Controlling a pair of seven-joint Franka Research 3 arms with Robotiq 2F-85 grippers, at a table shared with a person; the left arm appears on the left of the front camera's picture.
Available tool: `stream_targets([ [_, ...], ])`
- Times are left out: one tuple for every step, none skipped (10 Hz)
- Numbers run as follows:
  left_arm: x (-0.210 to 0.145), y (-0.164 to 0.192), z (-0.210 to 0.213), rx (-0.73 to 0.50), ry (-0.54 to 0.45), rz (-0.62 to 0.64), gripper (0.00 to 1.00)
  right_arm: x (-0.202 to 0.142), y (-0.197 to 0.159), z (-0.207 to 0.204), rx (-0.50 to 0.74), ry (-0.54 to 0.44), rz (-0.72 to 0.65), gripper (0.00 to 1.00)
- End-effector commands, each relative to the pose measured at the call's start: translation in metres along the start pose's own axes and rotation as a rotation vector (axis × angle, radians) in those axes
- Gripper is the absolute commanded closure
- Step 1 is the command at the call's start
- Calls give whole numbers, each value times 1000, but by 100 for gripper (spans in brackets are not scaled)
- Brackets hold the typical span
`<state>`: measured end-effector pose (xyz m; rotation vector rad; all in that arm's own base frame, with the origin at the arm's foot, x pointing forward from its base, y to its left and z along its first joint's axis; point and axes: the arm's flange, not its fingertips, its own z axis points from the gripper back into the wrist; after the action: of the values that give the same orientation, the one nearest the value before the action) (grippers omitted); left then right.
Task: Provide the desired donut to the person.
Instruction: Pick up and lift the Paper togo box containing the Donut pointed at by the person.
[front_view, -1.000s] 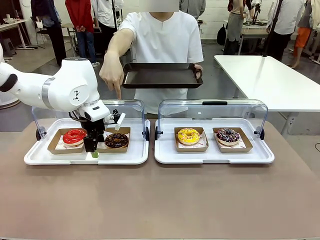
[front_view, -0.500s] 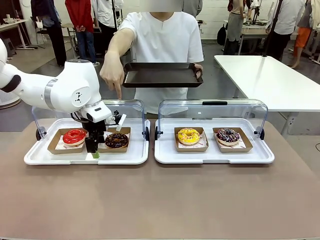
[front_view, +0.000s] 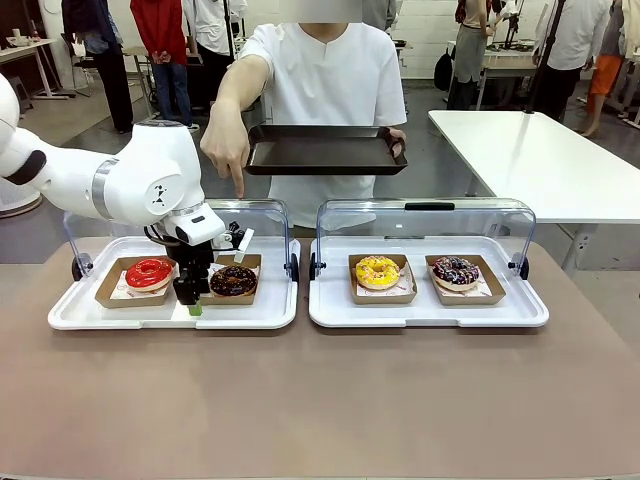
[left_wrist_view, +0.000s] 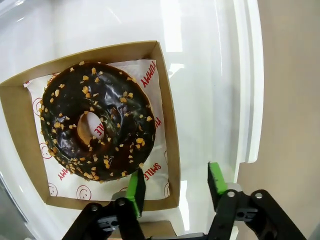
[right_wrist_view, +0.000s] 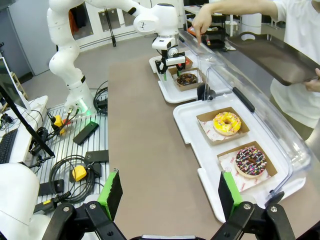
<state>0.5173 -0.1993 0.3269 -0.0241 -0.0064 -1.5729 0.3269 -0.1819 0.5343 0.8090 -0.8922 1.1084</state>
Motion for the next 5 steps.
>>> stream_targets([
  [2, 3, -1, 16, 21, 15, 69, -1, 0, 0, 7, -14, 6, 0],
  [2, 3, -1, 16, 22, 15, 100, -1, 0, 0, 7, -14, 6, 0],
  [2, 3, 0, 17, 22, 15, 100, -1, 0, 0, 7, -14, 6, 0],
  [1, 3, 0, 17, 22, 15, 100, -1, 0, 0, 7, -14, 6, 0],
  [1, 3, 0, 17, 22, 14, 100, -1, 0, 0, 7, -14, 6, 0],
])
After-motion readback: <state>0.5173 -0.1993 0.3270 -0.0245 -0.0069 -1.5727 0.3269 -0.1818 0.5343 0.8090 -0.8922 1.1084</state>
